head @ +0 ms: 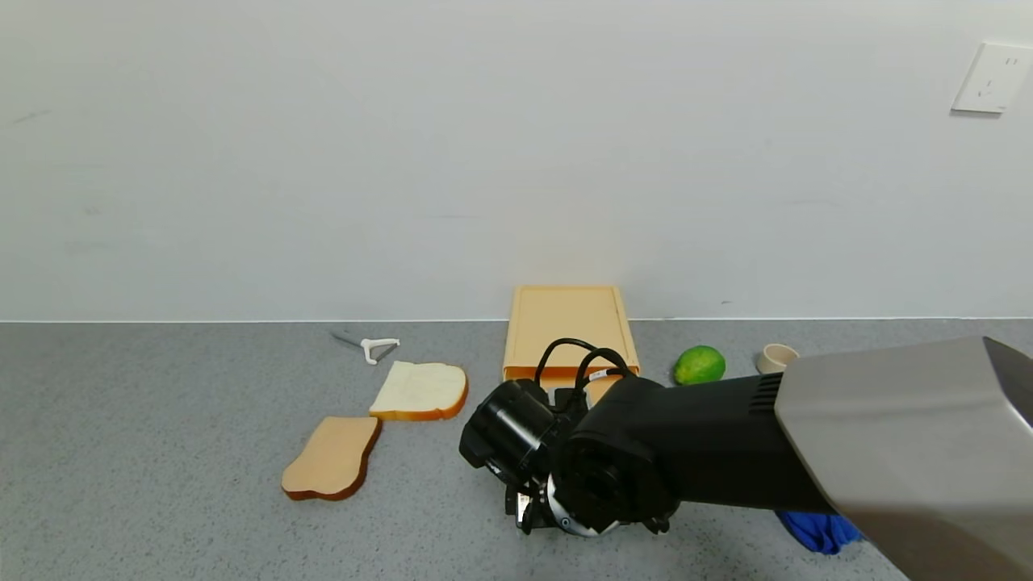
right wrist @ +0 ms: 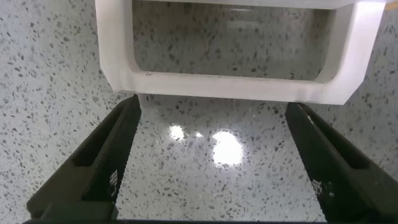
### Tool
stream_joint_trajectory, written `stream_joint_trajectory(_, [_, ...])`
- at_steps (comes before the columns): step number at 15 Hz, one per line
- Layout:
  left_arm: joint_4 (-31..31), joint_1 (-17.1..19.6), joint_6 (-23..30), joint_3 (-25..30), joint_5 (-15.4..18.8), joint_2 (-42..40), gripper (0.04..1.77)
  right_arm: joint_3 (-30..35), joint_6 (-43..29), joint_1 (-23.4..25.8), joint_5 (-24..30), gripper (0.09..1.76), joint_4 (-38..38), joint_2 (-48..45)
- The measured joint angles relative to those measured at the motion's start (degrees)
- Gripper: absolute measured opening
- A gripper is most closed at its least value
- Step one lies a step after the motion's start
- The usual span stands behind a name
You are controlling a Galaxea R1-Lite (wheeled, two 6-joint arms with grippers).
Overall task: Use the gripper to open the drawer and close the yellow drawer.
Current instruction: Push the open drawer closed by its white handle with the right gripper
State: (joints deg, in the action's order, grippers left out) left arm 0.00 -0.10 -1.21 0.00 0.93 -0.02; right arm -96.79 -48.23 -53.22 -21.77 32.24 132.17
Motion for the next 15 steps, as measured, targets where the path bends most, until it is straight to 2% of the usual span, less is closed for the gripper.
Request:
stream_joint_trajectory(8, [0.00, 0.00, 0.00, 0.00, 0.01, 0.00, 1.72, -0.23, 3.66, 2.18, 0.00, 1.71, -4.94, 1.51])
stream_joint_trajectory(15, [0.00, 0.00, 0.00, 0.00, 0.00, 0.00, 1.72, -4.78, 6.86, 3.83, -1.84, 1.71, -4.94, 3.47])
